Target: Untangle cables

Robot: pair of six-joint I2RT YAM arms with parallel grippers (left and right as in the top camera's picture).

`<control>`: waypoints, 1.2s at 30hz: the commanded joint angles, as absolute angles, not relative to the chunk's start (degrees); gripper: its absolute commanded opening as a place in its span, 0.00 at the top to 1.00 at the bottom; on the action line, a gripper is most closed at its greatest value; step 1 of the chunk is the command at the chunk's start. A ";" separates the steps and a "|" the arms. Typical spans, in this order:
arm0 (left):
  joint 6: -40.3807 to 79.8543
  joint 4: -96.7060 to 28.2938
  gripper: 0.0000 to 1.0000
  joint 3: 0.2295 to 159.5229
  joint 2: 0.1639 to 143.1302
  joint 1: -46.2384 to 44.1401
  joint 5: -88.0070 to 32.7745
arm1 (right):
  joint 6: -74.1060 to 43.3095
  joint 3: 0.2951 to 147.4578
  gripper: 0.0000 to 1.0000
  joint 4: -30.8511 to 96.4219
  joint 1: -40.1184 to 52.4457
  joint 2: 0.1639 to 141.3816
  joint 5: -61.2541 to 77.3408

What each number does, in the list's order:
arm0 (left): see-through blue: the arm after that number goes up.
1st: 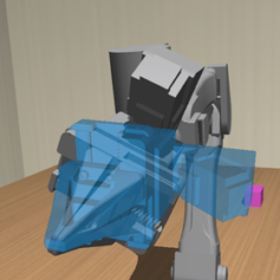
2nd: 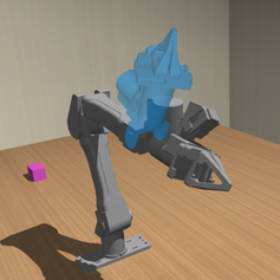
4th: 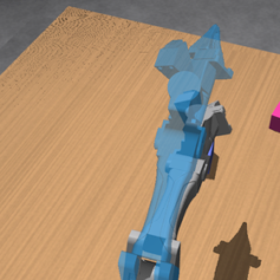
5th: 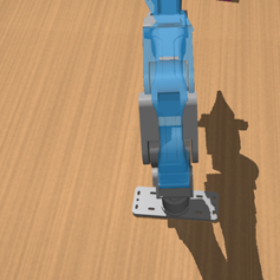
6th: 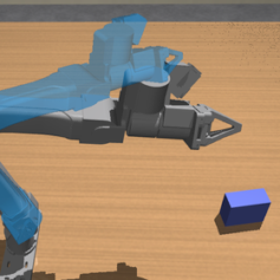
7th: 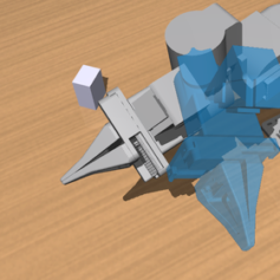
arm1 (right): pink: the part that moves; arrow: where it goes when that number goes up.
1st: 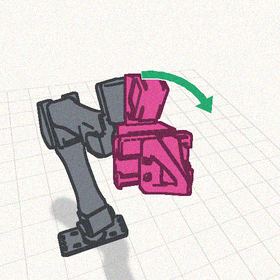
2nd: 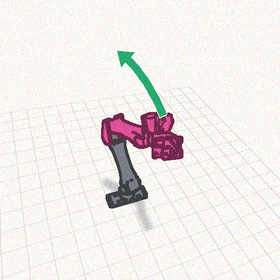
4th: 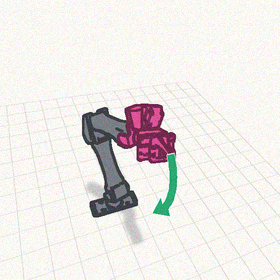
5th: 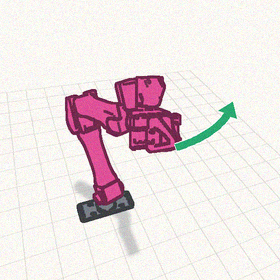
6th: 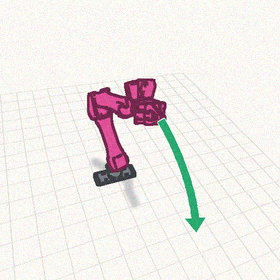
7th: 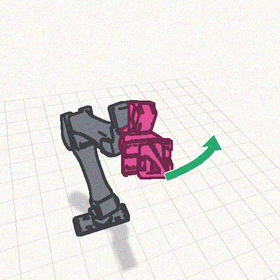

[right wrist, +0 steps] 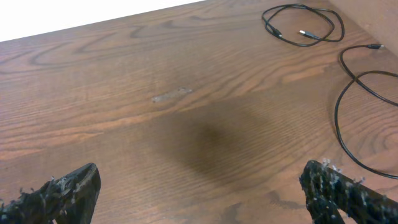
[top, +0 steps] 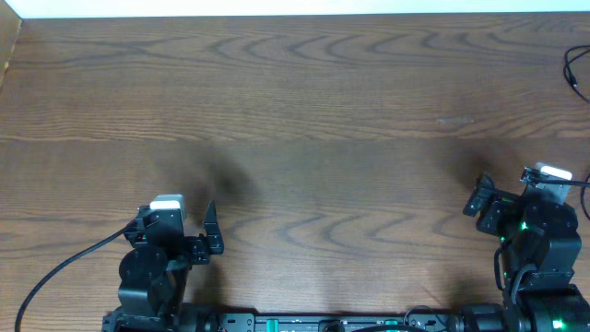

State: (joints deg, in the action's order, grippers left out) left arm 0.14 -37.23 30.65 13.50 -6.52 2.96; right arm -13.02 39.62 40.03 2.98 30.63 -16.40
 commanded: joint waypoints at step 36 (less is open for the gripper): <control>-0.36 -40.73 0.02 30.04 0.10 -1.54 3.64 | -13.69 39.31 0.01 40.14 3.53 30.61 -17.21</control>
State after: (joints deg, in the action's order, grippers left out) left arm 0.12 -40.58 30.61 0.47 -2.42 3.16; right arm -13.02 39.57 40.05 2.98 30.63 -16.51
